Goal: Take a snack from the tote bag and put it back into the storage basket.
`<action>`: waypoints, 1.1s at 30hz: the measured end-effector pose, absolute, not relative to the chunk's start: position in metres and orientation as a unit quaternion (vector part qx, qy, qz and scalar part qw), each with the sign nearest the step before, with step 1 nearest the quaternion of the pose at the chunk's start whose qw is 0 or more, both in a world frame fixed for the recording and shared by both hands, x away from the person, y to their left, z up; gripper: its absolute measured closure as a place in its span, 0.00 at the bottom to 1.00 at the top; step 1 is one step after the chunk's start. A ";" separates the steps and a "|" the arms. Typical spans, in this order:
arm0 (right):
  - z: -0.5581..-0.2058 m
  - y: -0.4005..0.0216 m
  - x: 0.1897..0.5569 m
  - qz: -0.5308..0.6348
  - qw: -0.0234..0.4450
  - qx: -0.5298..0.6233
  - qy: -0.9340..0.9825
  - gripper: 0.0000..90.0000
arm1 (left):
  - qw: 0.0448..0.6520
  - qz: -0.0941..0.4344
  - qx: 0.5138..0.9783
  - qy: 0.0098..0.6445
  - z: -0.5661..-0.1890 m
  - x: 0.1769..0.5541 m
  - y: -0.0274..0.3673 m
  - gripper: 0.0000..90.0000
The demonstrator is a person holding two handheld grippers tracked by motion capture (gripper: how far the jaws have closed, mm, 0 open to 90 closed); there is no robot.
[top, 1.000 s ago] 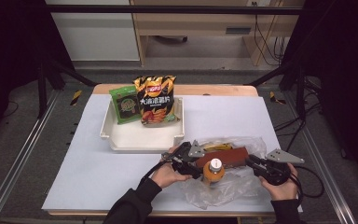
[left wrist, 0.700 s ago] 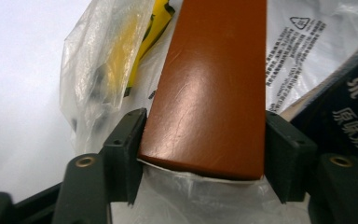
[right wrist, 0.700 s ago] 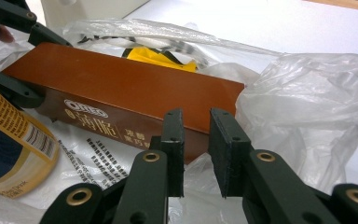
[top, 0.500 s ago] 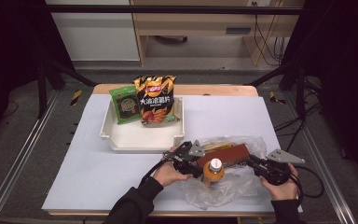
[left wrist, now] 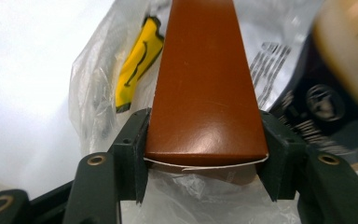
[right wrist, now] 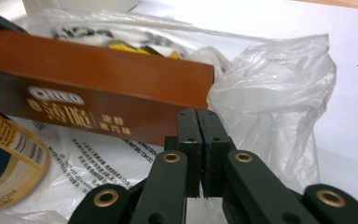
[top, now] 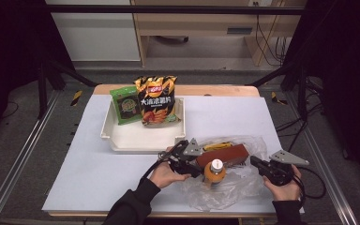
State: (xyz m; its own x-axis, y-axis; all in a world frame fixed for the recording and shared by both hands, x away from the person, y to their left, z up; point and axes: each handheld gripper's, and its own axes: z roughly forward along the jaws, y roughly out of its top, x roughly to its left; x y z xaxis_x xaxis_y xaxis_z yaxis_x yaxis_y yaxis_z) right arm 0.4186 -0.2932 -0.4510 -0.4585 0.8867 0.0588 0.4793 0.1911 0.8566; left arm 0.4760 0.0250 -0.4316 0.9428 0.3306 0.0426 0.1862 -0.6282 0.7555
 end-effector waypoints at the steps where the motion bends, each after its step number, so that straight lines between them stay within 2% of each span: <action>1: -0.451 -0.293 0.418 0.434 0.233 0.467 0.735 0.99 | 0.413 0.087 0.895 0.145 -0.430 0.476 0.026 0.48; 11: -0.459 -0.293 0.423 0.420 0.226 0.477 0.738 1.00 | 0.459 0.082 0.871 0.155 -0.414 0.475 0.038 0.48; 19: -0.462 -0.288 0.423 0.413 0.217 0.475 0.746 1.00 | 0.475 0.093 0.861 0.156 -0.403 0.475 0.038 0.48; 24: -0.463 -0.288 0.424 0.411 0.219 0.472 0.749 0.99 | 0.446 0.107 0.876 0.152 -0.417 0.475 0.033 0.48; 33: -0.463 -0.286 0.423 0.410 0.217 0.470 0.751 0.98 | 0.425 0.086 0.886 0.163 -0.446 0.473 0.036 0.47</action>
